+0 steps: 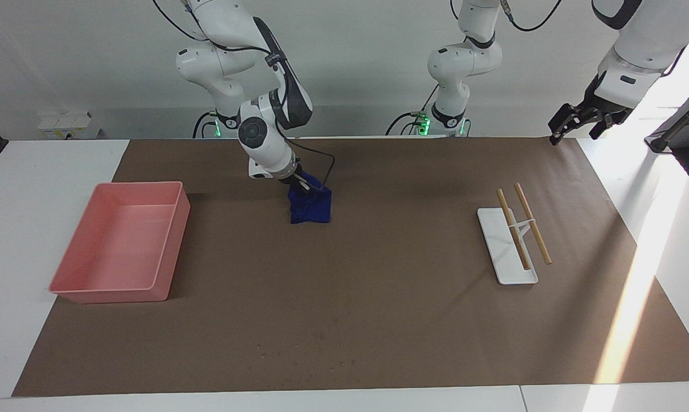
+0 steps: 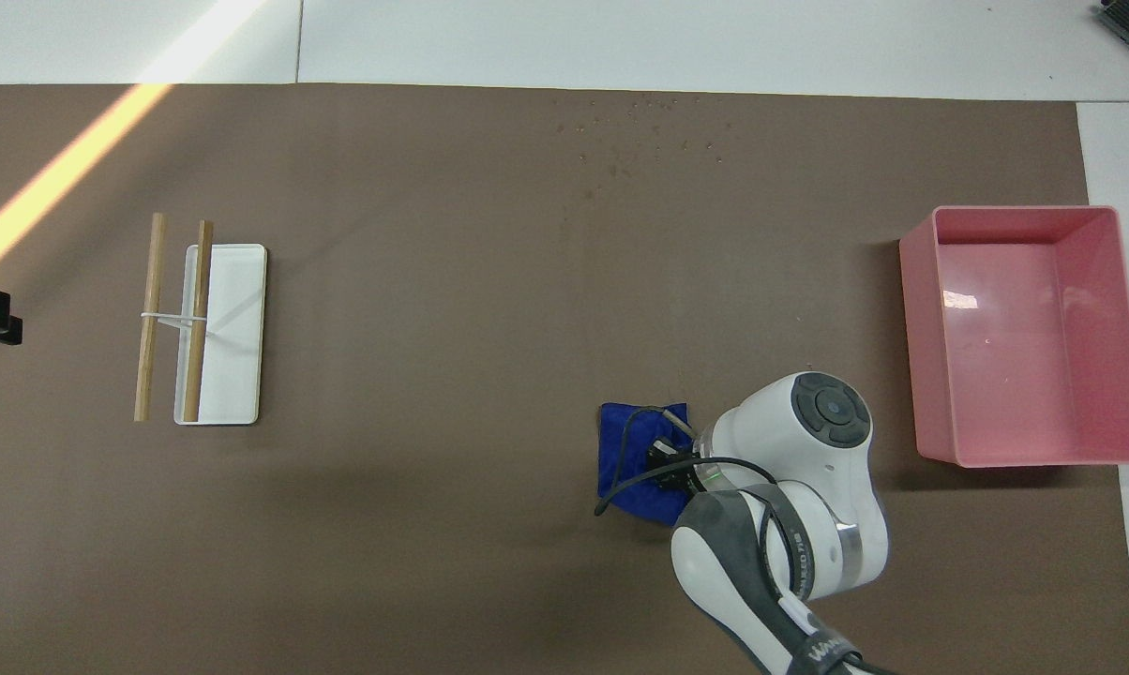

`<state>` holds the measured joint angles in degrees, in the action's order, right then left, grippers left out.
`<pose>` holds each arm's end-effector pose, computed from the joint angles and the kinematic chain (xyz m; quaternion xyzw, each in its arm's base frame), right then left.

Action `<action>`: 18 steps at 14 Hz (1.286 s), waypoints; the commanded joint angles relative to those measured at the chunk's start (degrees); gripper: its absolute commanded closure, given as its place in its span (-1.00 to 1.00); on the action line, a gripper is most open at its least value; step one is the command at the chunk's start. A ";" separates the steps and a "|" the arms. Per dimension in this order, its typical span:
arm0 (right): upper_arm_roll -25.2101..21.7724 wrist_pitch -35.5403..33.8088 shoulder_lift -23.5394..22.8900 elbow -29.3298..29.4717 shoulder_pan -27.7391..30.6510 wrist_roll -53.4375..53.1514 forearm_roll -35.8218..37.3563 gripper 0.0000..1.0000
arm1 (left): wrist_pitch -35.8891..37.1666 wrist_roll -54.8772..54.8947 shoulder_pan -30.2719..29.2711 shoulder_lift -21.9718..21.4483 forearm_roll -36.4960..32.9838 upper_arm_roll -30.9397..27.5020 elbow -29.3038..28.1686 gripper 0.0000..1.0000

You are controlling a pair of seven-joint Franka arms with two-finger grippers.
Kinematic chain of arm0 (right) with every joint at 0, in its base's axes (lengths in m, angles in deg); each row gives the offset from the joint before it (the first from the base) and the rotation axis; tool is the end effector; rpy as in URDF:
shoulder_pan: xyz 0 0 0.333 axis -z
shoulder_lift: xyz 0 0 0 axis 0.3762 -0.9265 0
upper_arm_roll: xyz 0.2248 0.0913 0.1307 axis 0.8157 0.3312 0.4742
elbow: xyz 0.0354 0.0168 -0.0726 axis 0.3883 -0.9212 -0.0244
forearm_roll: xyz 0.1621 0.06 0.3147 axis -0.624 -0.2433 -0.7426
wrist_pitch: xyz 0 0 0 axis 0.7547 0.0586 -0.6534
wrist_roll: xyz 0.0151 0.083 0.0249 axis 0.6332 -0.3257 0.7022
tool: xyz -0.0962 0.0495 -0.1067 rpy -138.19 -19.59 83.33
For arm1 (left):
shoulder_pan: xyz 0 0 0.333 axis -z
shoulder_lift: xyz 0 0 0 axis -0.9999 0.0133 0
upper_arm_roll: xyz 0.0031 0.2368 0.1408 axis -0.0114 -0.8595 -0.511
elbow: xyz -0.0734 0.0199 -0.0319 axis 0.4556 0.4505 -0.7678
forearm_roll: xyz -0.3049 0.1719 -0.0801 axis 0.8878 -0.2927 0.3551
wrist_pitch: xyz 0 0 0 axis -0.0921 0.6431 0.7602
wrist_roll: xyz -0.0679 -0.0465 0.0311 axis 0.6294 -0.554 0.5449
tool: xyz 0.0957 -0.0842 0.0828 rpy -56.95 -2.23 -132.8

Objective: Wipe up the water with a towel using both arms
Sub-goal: 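Drag the towel with the right gripper along the water streak toward the robot, then carry the towel with the right gripper into the pink bin and release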

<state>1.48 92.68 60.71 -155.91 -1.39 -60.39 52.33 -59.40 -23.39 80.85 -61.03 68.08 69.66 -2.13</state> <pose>0.3858 0.2241 0.2441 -0.9107 0.3727 0.1714 0.0480 0.4961 0.0231 0.5548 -0.9988 -0.0288 0.0322 0.0214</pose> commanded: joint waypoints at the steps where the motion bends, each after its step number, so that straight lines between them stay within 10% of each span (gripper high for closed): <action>1: -0.08 -3.13 6.86 -1.21 1.52 2.26 4.95 1.00 | 1.97 0.30 3.90 1.15 -0.79 -2.59 2.21 -1.00; 10: 0.01 -24.13 8.47 23.47 22.33 17.96 17.69 1.00 | 1.09 0.12 4.96 0.62 -0.44 -3.47 2.03 -1.00; 18: -0.08 -16.78 4.25 28.41 35.08 47.84 28.00 1.00 | 1.09 -1.45 5.66 0.89 0.53 -3.83 2.12 -1.00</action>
<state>0.70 73.54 66.21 -128.49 30.33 -19.10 79.16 -59.28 -23.63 84.71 -60.94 68.17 67.31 -1.50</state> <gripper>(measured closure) 0.881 0.000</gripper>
